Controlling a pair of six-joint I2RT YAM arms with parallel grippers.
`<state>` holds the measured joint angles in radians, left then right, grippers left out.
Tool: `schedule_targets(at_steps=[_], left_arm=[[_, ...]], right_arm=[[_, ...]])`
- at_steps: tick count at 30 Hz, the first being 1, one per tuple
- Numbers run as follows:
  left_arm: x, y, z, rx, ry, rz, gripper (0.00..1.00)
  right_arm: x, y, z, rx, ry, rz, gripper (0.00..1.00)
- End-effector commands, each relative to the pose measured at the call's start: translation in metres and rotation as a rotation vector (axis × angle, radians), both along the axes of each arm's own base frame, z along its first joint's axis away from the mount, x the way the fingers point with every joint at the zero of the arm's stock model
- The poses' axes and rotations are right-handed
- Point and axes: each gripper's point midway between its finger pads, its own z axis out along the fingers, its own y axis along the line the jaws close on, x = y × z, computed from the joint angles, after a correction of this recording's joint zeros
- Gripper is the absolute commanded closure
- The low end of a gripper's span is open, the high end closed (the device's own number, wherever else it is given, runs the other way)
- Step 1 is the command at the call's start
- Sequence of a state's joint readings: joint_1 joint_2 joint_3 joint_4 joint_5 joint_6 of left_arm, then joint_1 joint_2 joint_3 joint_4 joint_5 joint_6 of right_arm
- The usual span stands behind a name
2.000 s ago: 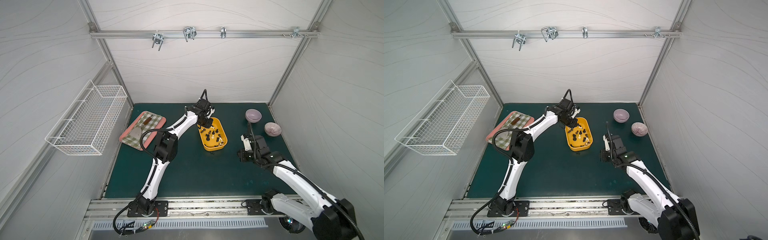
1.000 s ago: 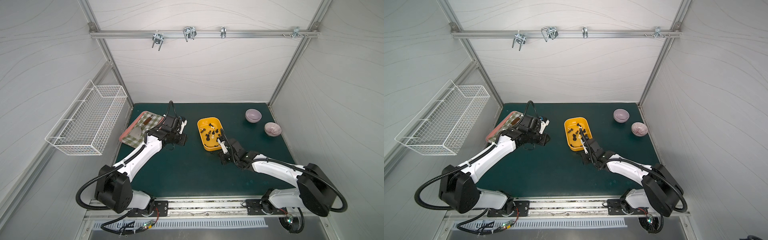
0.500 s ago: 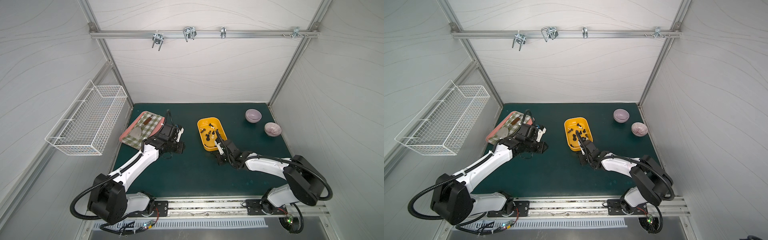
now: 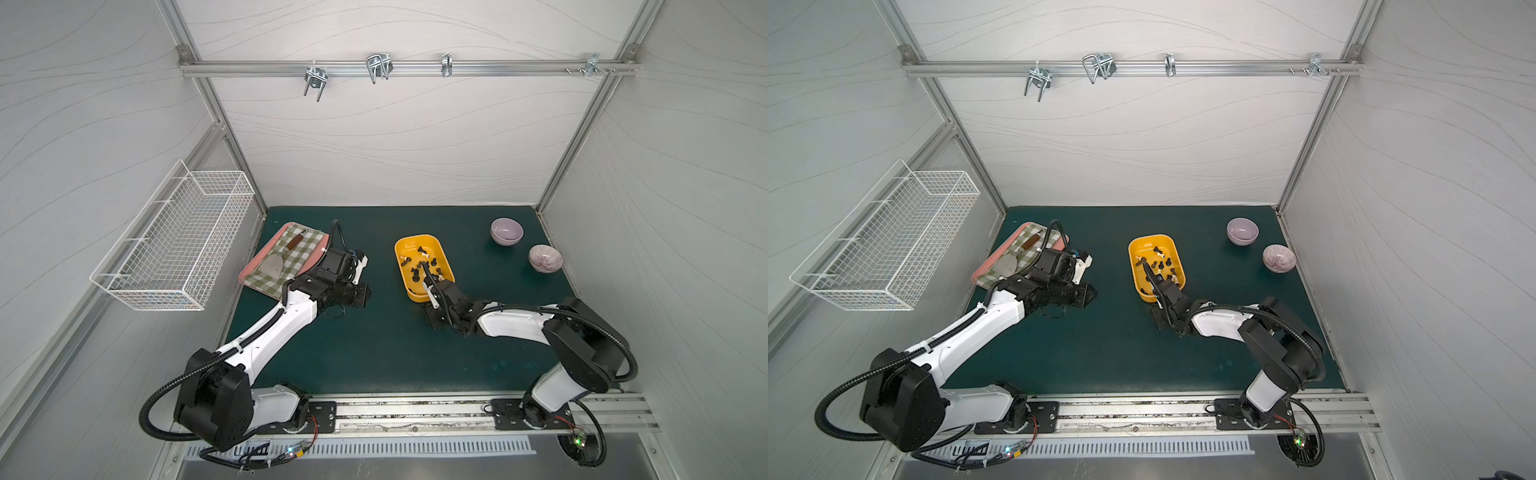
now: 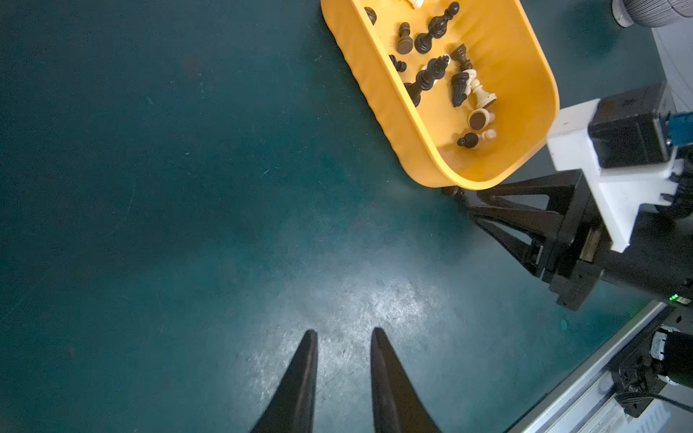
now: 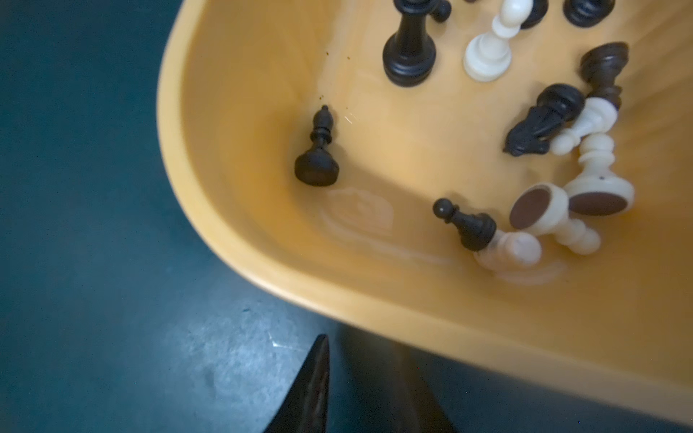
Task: Put the chess pieces into the storage box
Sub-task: Pick up the chess piece at the center of the board.
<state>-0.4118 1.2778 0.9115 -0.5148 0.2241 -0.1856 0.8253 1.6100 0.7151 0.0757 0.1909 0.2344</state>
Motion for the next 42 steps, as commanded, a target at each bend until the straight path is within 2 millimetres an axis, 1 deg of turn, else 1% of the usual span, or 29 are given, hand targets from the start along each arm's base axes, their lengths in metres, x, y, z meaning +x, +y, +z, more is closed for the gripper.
schedule_targets(at_steps=[1, 8, 14, 17, 22, 27, 32, 36, 42], left_arm=[[0.006, -0.004, 0.007, -0.033, -0.024, 0.004, 0.73], [0.006, -0.005, 0.003, -0.037, -0.016, 0.004, 0.73], [0.004, -0.006, -0.005, -0.043, 0.006, 0.007, 0.73], [0.003, -0.005, -0.006, -0.04, 0.007, 0.008, 0.73], [0.003, -0.004, -0.007, -0.036, 0.01, 0.007, 0.73], [0.003, -0.004, -0.007, -0.034, 0.008, 0.009, 0.73], [0.002, -0.004, -0.008, -0.032, 0.011, 0.009, 0.73], [0.002, -0.004, -0.009, -0.031, 0.016, 0.01, 0.73], [0.002, -0.003, -0.01, -0.031, 0.019, 0.012, 0.73]], right_arm=[[0.008, 0.008, 0.001, -0.007, -0.034, 0.008, 0.69], [0.012, 0.013, -0.009, -0.008, -0.039, 0.012, 0.67], [0.014, 0.019, -0.018, -0.003, -0.033, 0.024, 0.68], [0.015, 0.021, -0.021, -0.005, -0.03, 0.026, 0.69], [0.016, 0.019, -0.025, -0.011, -0.023, 0.013, 0.76], [0.013, 0.017, -0.024, -0.004, -0.022, 0.01, 0.83], [0.007, 0.017, -0.015, 0.017, -0.018, 0.024, 0.86], [0.001, 0.018, 0.0, 0.041, -0.02, 0.039, 0.87], [-0.005, 0.012, 0.033, 0.1, -0.064, 0.036, 0.86]])
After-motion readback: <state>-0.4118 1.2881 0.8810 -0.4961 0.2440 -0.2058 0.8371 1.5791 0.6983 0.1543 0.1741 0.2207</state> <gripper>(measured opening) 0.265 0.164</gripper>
